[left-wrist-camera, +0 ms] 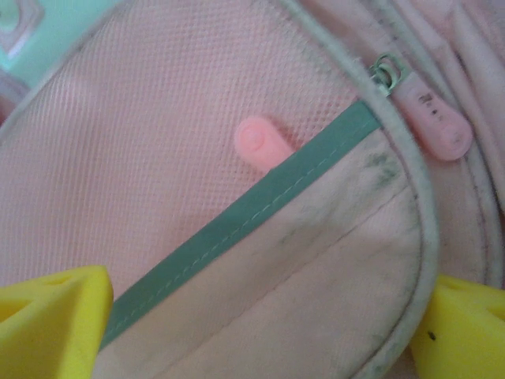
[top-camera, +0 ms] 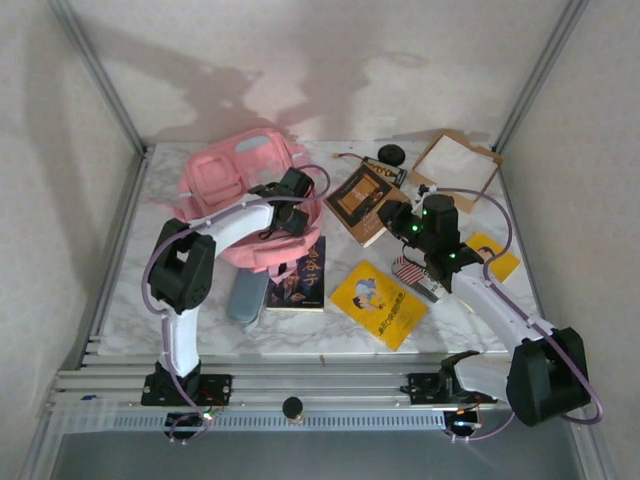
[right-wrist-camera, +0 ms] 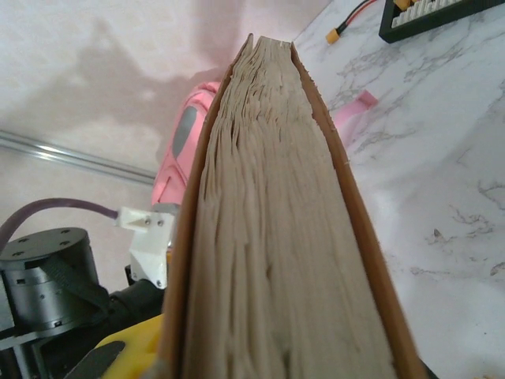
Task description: Pack books, pencil case, and school supplies into a backpack
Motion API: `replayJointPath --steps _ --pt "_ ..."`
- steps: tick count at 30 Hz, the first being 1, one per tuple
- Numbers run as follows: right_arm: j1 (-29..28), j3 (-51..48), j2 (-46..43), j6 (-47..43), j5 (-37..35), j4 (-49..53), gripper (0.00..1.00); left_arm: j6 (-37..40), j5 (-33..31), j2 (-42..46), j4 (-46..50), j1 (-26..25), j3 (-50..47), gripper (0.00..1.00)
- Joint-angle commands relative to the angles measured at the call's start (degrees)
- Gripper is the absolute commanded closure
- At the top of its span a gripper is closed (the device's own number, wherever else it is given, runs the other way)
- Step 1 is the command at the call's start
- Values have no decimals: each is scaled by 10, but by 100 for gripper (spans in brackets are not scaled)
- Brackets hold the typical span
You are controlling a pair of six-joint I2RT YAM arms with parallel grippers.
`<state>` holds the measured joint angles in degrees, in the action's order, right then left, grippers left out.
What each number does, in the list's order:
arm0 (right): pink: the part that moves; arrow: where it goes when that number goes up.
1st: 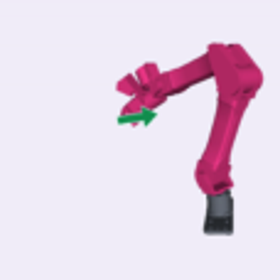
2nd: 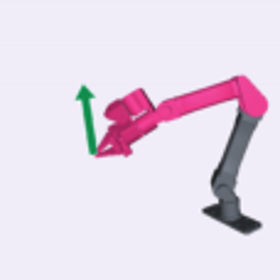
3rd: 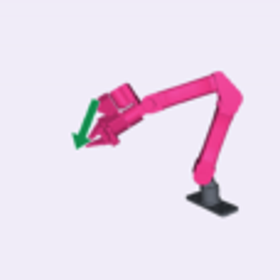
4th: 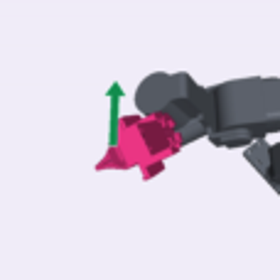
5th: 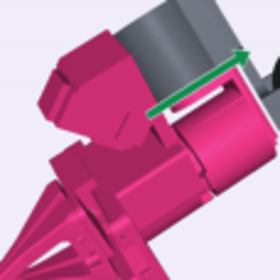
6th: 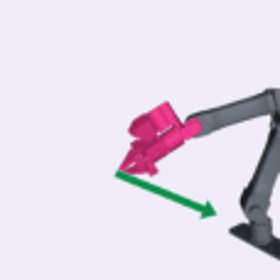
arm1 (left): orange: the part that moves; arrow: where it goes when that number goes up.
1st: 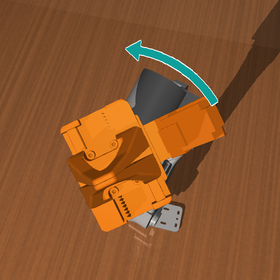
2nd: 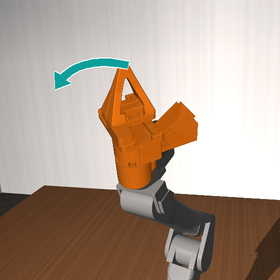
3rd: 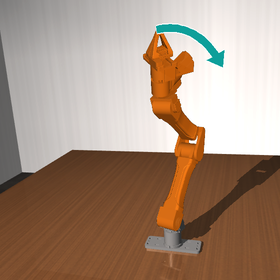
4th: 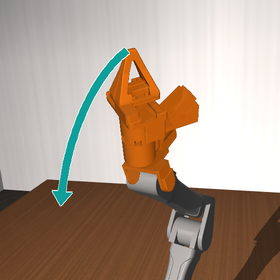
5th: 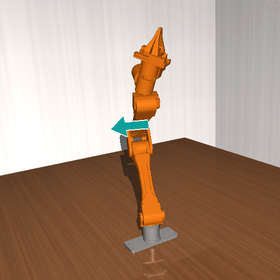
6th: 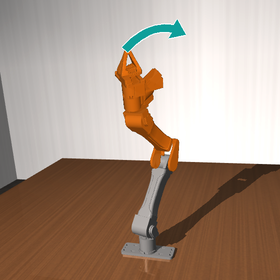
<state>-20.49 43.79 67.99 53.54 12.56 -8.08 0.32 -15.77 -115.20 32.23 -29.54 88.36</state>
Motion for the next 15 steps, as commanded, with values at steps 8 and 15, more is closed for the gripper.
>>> replayJointPath --steps 8,15 --pt "4 0 -26 -3 -8 -42 100 46 -57 -31 19 22 87 50" --pt "3 4 -22 -7 -3 -39 100 62 -39 -45 24 40 121 76"
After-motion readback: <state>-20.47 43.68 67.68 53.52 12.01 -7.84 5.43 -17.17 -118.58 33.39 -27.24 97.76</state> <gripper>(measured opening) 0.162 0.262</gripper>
